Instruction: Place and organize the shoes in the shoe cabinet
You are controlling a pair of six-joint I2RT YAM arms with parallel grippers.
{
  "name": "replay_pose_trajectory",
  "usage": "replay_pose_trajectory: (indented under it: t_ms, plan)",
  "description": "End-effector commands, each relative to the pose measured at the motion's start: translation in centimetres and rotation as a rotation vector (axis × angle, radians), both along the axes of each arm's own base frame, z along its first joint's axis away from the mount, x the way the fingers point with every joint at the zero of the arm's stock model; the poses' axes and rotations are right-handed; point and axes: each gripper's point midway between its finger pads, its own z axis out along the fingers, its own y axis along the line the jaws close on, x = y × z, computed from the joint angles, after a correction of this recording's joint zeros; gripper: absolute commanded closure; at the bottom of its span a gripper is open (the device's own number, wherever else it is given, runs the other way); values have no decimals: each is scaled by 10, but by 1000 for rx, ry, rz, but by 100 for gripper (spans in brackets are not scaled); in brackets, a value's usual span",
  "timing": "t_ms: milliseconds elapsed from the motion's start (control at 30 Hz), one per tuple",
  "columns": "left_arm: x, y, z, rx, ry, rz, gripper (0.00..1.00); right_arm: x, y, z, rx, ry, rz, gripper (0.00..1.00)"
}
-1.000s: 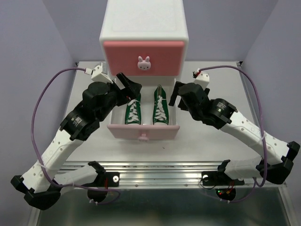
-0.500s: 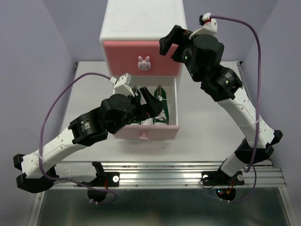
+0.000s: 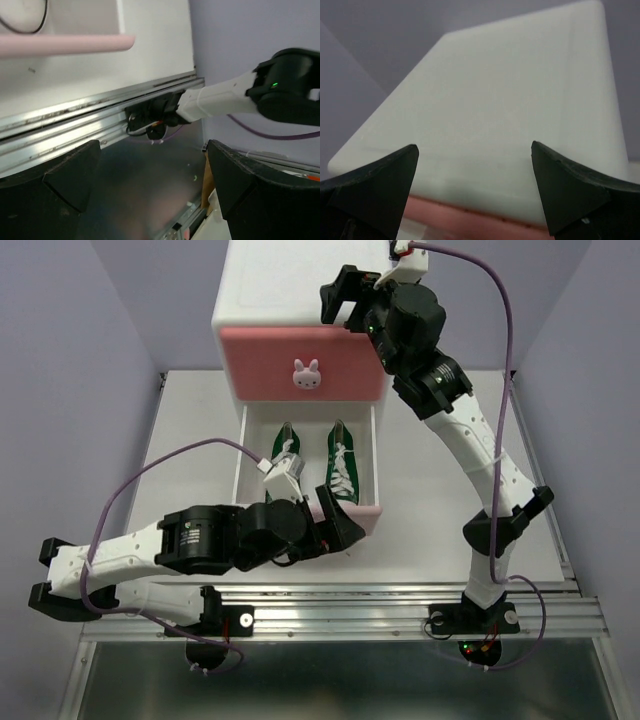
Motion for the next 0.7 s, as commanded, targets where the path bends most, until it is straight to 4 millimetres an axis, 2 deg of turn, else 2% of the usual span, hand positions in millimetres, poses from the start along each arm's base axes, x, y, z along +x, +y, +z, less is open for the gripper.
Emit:
replay_pose_trajectory:
  t_ms: [0,67,167,267,300,433,533,633,667]
  plan:
    - [-20,18,-60,116,155,61,1,22,-1,-2,18,-27,16,0]
    - [-27,25,-96,254,180,47,2,35,0,-20,18,13,25,0]
    - [-30,31,-126,388,204,61,2,40,2,-33,-5,34,36,0]
    - [-36,47,-153,458,281,124,2,44,3,-47,-44,54,31,0]
    - [-39,58,-168,489,311,148,2,46,-1,-51,-44,64,25,0]
    - [-37,67,-193,489,344,216,1,43,2,-57,-43,81,46,0]
    - [-24,71,-191,491,287,260,1,41,2,-63,-53,95,54,0]
    - [-8,85,-196,469,255,360,1,38,1,-65,-56,101,61,0]
    - [1,81,-193,422,255,388,1,37,1,-68,-54,110,64,0]
